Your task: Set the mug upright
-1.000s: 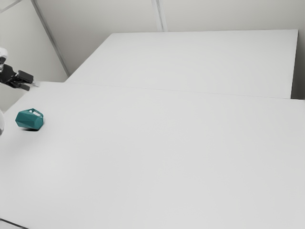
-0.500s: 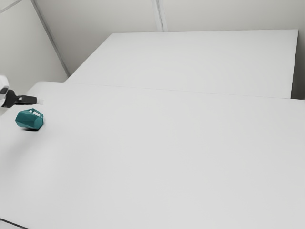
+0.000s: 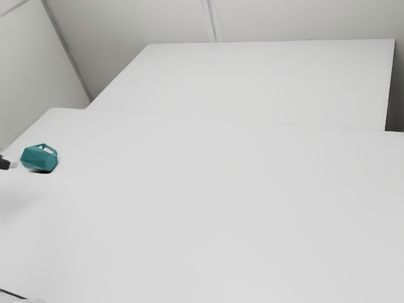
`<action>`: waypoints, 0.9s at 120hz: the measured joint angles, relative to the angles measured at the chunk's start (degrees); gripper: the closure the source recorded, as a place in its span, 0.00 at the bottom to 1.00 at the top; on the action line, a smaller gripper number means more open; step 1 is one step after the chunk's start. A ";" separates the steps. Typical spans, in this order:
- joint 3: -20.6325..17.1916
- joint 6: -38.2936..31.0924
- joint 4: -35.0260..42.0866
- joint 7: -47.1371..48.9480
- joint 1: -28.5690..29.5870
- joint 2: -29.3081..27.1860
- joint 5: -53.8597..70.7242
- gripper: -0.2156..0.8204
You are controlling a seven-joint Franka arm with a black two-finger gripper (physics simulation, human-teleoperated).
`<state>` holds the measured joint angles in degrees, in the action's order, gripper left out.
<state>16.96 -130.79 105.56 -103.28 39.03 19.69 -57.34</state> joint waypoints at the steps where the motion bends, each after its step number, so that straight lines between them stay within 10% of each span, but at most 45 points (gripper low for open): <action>1: 0.00 0.09 -0.39 -0.29 0.17 0.28 0.00 0.21; 108: -4.78 30.90 -39.08 -12.52 19.59 30.52 -8.83 0.21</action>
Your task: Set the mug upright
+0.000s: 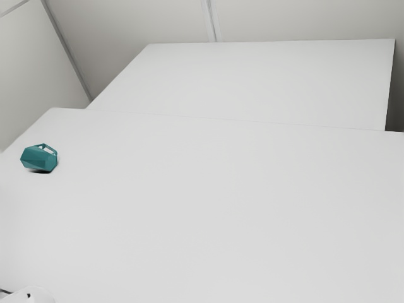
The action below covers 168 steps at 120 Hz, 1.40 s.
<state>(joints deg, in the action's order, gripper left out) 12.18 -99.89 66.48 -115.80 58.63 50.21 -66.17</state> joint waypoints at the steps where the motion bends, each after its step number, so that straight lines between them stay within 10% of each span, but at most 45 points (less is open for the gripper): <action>1: -0.21 -0.05 -0.31 0.01 0.08 0.22 0.02 0.21; 168: -10.20 0.73 -14.42 1.57 2.91 13.22 -0.40 0.21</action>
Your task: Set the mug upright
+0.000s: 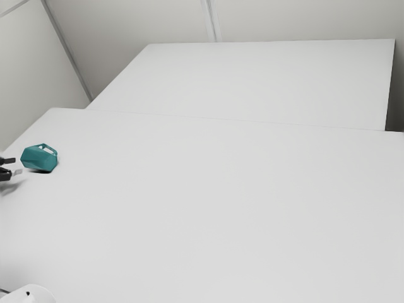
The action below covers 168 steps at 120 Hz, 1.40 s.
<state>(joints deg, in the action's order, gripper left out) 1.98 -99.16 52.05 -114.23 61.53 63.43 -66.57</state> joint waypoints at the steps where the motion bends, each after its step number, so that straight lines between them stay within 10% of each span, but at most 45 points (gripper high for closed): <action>1: -0.02 0.05 -0.01 0.00 -0.01 0.00 0.01 0.21; 95: -1.72 4.24 -3.00 -0.16 -1.37 1.51 3.75 0.22; 168: -2.34 4.55 -2.99 -0.30 -1.84 1.90 4.20 0.51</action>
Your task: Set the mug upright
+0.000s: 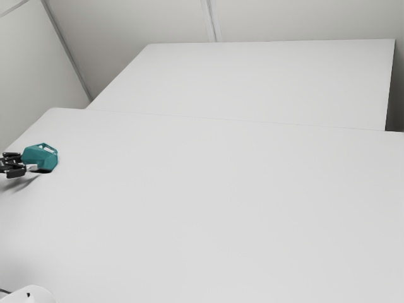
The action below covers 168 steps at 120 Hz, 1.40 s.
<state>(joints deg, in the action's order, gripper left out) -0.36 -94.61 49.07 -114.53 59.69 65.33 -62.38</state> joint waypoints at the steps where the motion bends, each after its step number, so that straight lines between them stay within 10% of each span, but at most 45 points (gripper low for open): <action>1: -0.06 0.00 0.00 0.00 0.00 0.01 0.04 0.51; 104: -4.07 0.74 -1.58 -0.95 -1.24 -0.05 1.52 0.90; 168: -8.29 -0.29 -0.26 -0.13 -6.28 -8.83 8.83 0.96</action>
<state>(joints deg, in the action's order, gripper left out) -8.65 -94.89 48.81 -114.66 53.42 56.50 -53.55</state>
